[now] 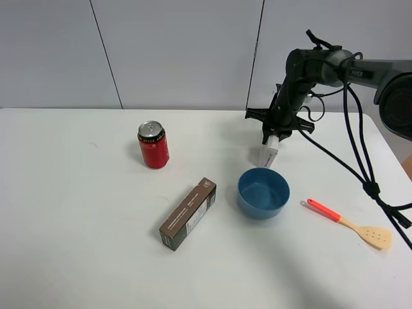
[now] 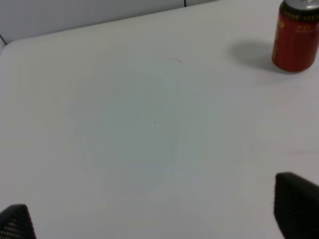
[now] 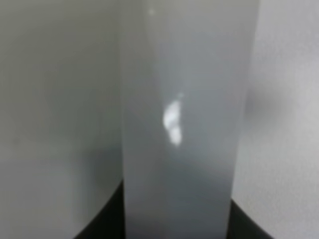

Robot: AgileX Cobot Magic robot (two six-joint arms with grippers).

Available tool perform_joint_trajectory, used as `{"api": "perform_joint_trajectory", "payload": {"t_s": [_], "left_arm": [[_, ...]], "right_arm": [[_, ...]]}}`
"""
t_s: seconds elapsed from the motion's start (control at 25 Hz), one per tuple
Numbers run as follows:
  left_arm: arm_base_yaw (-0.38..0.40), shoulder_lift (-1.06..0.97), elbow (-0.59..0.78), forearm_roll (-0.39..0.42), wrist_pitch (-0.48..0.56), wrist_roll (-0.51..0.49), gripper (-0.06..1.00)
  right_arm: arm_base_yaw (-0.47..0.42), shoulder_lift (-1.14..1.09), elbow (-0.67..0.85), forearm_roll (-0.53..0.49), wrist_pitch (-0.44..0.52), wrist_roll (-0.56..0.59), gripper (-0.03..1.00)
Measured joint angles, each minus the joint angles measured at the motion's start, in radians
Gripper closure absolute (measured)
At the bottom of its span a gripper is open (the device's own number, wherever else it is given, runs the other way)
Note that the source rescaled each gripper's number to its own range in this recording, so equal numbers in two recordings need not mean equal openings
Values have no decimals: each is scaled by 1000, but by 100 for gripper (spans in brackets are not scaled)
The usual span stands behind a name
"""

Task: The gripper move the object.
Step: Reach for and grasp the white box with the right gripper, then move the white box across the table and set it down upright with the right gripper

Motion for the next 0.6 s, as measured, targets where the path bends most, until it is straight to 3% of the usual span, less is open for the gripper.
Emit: {"api": "perform_joint_trajectory", "payload": {"t_s": [0.6], "left_arm": [[0, 0, 0, 0, 0, 0, -6]], "right_arm": [[7, -114, -1, -3, 126, -170, 97]]}}
